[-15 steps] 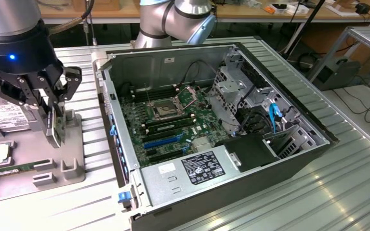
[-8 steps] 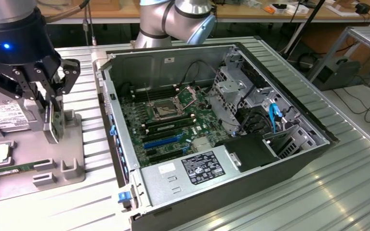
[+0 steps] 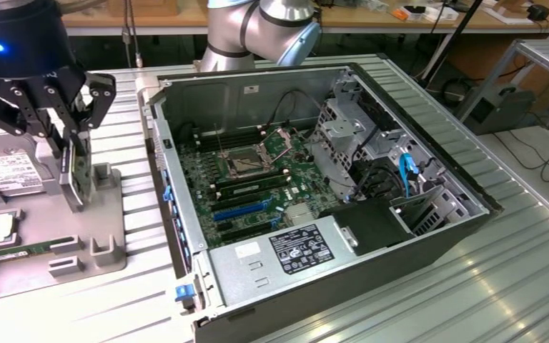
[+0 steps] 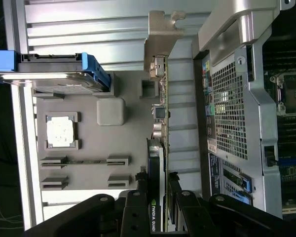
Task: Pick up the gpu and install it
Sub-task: 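Pick up the gpu and move the gpu toward the slot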
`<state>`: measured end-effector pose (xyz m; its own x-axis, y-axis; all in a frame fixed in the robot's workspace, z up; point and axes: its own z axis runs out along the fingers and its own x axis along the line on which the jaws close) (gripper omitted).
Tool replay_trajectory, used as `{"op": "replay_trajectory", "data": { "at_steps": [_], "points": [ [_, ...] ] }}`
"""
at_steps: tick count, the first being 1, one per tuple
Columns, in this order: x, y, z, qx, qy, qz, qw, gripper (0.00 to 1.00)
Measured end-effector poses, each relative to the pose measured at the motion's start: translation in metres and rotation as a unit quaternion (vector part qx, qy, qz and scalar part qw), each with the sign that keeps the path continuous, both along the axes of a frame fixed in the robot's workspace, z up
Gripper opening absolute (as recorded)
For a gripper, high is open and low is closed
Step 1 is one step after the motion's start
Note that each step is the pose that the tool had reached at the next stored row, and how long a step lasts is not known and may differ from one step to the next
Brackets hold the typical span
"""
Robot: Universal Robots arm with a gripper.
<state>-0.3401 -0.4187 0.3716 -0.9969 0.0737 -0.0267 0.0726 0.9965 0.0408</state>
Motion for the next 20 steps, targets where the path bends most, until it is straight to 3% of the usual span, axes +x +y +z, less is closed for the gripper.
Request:
{"op": "replay_trajectory", "data": {
  "at_steps": [11,12,20],
  "points": [
    [0.000,0.0000,0.0193,0.0000,0.0000,0.000,1.0000,0.27],
    [0.000,0.0000,0.0303,0.0000,0.0001,0.000,1.0000,0.27],
    [0.000,0.0000,0.0504,0.0000,0.0000,0.000,1.0000,0.27]
  ]
}}
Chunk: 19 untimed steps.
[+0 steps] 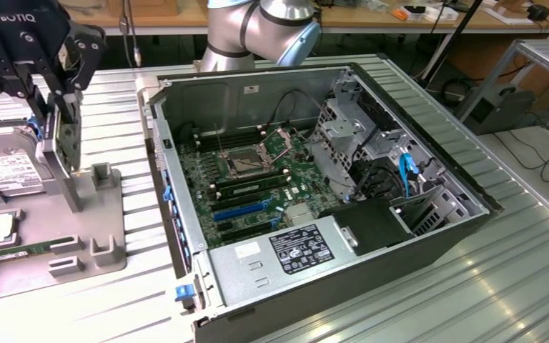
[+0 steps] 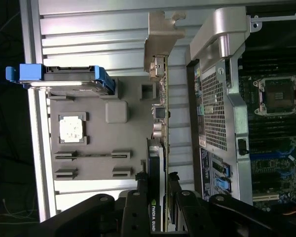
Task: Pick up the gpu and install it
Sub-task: 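Pick up the gpu and move the gpu toward the slot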
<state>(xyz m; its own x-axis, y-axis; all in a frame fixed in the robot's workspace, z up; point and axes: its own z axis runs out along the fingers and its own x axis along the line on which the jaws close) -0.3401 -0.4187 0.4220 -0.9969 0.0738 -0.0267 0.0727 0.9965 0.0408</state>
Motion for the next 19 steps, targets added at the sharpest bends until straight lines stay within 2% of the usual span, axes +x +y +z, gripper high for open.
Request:
{"op": "replay_trajectory", "data": {
  "at_steps": [9,15,19],
  "points": [
    [0.000,0.0000,0.0179,0.0000,0.0000,0.000,1.0000,0.27],
    [0.000,0.0000,0.0180,-0.0001,0.0001,0.000,1.0000,0.27],
    [0.005,0.0000,0.0180,0.0000,0.0000,0.000,1.0000,0.27]
  ]
}}
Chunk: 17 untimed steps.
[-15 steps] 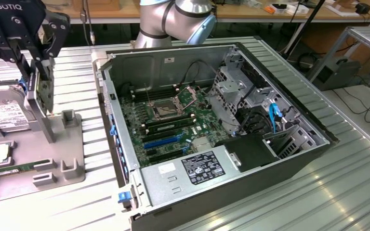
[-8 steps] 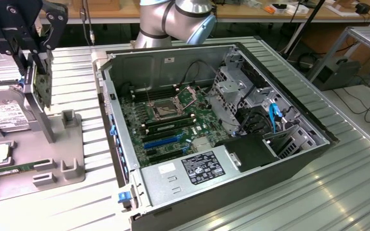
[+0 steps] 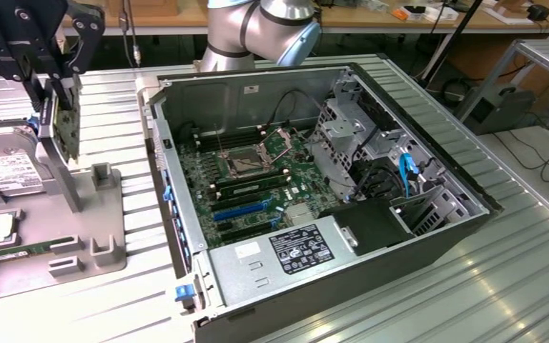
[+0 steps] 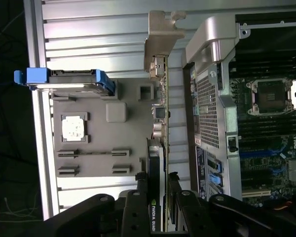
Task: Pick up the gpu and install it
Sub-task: 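Pick up the gpu and move the gpu toward the slot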
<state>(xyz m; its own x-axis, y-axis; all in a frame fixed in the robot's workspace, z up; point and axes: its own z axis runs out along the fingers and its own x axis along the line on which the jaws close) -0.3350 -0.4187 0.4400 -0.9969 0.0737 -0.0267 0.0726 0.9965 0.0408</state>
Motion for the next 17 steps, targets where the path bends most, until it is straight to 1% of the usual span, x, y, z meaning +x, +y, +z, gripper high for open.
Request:
{"op": "replay_trajectory", "data": {
  "at_steps": [17],
  "points": [
    [0.027,0.0000,0.0000,0.0000,0.0000,0.000,1.0000,0.27]
  ]
}}
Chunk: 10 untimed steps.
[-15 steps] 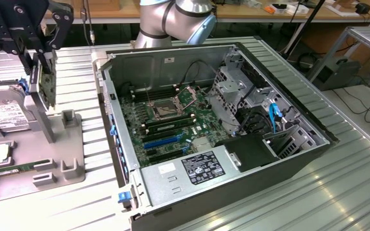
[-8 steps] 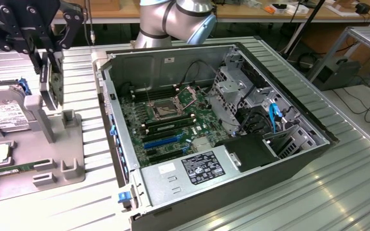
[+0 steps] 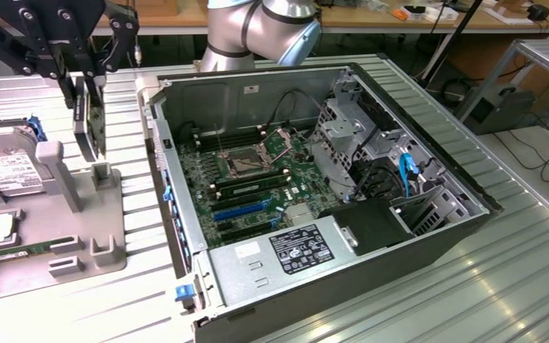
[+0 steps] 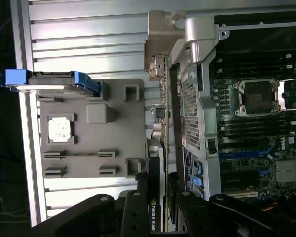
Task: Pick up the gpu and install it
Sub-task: 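Pick up the gpu and move the gpu toward the slot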
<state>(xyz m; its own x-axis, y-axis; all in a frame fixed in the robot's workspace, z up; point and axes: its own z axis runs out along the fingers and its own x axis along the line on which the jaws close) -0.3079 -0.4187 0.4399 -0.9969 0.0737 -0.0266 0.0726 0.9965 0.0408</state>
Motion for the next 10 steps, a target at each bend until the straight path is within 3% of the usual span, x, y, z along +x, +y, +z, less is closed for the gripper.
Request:
{"op": "replay_trajectory", "data": {
  "at_steps": [10],
  "points": [
    [0.016,0.0000,0.0000,0.0000,0.0000,0.000,1.0000,0.27]
  ]
}}
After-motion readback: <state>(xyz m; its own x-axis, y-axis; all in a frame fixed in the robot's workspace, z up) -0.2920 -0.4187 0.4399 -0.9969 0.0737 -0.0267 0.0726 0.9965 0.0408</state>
